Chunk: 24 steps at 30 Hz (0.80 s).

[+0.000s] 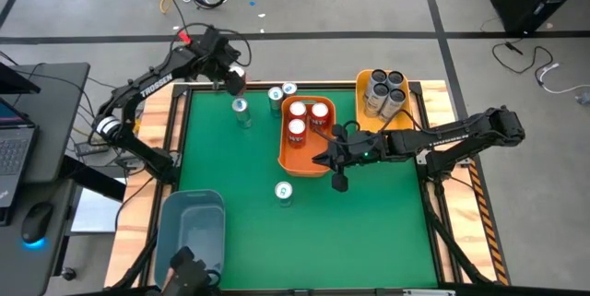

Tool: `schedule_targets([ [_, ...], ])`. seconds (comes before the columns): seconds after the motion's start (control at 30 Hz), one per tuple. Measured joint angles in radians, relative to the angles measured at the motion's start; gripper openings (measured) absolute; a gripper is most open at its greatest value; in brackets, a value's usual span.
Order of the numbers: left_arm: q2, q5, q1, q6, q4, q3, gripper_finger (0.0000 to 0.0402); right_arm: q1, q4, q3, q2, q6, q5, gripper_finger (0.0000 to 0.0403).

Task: Sort soda cans
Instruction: Put the orange soda can into the orange bin, then put the blue soda can into the blue bin

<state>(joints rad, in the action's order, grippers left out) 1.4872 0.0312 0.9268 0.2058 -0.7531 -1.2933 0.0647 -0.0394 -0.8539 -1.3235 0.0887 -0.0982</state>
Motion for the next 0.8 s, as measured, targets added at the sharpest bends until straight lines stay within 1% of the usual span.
schedule_targets([
  [0.03,0.0,-0.002,-0.003,0.0,-0.007,-0.02,0.02,0.0,0.0,0.0,0.0,-0.004,0.0,0.0023],
  [0.1,-0.002,-0.008,-0.014,0.0,-0.019,-0.066,0.0173,0.0,-0.012,-0.004,0.002,-0.011,0.0,0.0022],
  [0.23,-0.003,-0.011,-0.058,0.006,-0.072,-0.16,0.0142,0.0,-0.06,-0.041,0.004,-0.017,-0.011,0.0023],
  [0.33,-0.004,-0.014,-0.096,0.026,-0.077,-0.226,0.0104,0.0,-0.095,-0.063,0.009,-0.031,-0.013,0.0025],
  [0.4,-0.005,-0.015,-0.114,0.045,-0.078,-0.246,0.0075,0.0,-0.098,-0.067,0.017,-0.033,-0.013,0.0025],
  [0.57,-0.003,-0.016,-0.122,0.052,-0.098,-0.241,0.0013,0.008,-0.097,-0.069,0.029,-0.033,-0.014,0.0026],
  [0.63,-0.003,-0.016,-0.122,0.049,-0.106,-0.233,0.0004,0.012,-0.1,-0.069,0.029,-0.032,-0.014,0.0027],
  [0.8,-0.003,-0.016,-0.122,0.046,-0.13,-0.217,0.0007,0.013,-0.098,-0.069,0.029,-0.03,-0.014,0.0028],
])
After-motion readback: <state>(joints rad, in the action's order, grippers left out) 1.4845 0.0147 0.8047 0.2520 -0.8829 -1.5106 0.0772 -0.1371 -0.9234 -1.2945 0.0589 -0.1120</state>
